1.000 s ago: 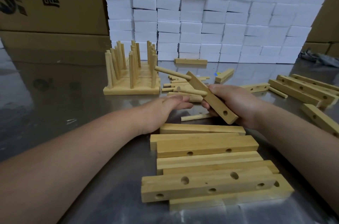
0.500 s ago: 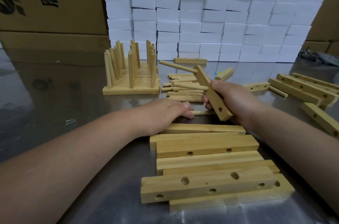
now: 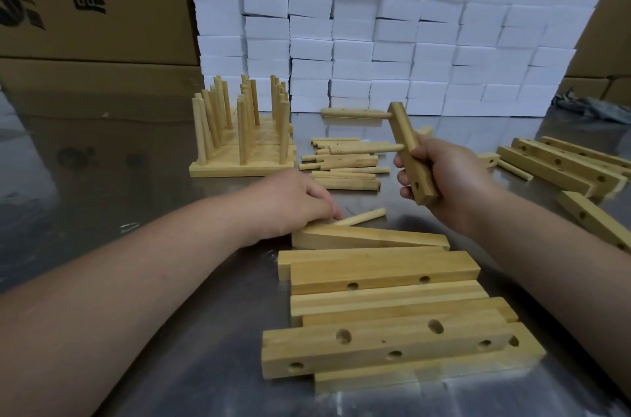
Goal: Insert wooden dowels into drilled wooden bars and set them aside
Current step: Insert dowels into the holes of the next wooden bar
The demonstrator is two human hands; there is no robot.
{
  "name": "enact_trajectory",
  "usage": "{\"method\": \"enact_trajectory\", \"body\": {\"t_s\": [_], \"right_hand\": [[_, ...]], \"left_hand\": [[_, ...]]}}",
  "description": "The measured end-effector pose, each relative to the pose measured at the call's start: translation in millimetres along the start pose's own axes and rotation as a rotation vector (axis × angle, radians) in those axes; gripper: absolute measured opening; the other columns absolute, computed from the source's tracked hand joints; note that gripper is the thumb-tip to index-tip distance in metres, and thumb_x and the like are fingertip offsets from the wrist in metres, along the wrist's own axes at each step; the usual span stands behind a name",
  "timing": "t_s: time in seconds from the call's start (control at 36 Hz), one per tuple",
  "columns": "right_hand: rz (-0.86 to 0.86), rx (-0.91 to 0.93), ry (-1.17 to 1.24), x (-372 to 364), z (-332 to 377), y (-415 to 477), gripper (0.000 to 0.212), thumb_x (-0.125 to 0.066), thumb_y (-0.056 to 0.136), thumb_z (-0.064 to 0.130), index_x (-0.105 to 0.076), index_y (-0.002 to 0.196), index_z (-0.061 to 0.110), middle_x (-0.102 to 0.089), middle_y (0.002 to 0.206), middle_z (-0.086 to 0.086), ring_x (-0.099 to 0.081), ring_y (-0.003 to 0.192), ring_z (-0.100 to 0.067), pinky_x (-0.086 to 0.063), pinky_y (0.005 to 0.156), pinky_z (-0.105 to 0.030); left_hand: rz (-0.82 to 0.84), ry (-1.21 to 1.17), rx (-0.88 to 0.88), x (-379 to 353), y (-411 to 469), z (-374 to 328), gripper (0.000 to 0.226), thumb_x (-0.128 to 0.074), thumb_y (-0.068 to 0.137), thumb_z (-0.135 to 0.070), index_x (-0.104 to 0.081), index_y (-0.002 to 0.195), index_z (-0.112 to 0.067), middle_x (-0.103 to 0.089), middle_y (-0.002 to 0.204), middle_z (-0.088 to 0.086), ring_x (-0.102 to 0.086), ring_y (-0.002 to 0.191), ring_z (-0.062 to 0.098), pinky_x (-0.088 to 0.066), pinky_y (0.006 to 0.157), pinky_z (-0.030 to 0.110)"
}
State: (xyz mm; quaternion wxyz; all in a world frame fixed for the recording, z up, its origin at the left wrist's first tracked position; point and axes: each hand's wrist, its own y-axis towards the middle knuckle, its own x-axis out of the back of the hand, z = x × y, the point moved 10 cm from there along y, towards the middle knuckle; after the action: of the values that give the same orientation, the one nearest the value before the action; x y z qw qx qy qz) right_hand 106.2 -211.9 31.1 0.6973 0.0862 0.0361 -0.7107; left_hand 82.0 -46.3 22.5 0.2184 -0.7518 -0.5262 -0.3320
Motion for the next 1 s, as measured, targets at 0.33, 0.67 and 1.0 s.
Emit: {"method": "enact_trajectory", "body": {"t_s": [0.33,0.67,1.0], "right_hand": [[-0.013,0.073,-0.163,0,4,-3,0.013,-0.048,0.096,0.013,-0.060,0.101,0.016,-0.069,0.091,-0.002,-0.057,0.063,-0.009,-0.047,0.060,-0.019],[-0.053,0.095,-0.123,3,8,-5,0.016,-0.046,0.098,0.015,-0.061,0.104,0.016,-0.068,0.094,-0.002,-0.057,0.066,-0.009,-0.043,0.065,-0.020],[-0.004,0.134,-0.055,-14,18,-18,0.027,-0.045,0.098,0.015,-0.066,0.081,0.017,-0.070,0.079,-0.001,-0.058,0.055,-0.008,-0.046,0.050,-0.019]], "left_hand": [[0.164,0.231,-0.063,-19,-8,-7,0.039,-0.033,0.092,-0.052,-0.058,0.120,-0.039,-0.047,0.135,-0.021,-0.042,0.123,0.005,-0.029,0.098,0.022],[-0.127,-0.020,-0.182,12,-11,-25,0.022,-0.054,0.092,-0.017,-0.068,0.106,-0.027,-0.051,0.105,-0.027,-0.044,0.089,-0.016,-0.025,0.066,-0.011],[-0.299,-0.221,-0.300,22,-28,-43,0.036,-0.056,0.089,-0.006,-0.059,0.085,-0.042,-0.058,0.068,-0.016,-0.055,0.060,-0.008,-0.040,0.056,0.002]]}}
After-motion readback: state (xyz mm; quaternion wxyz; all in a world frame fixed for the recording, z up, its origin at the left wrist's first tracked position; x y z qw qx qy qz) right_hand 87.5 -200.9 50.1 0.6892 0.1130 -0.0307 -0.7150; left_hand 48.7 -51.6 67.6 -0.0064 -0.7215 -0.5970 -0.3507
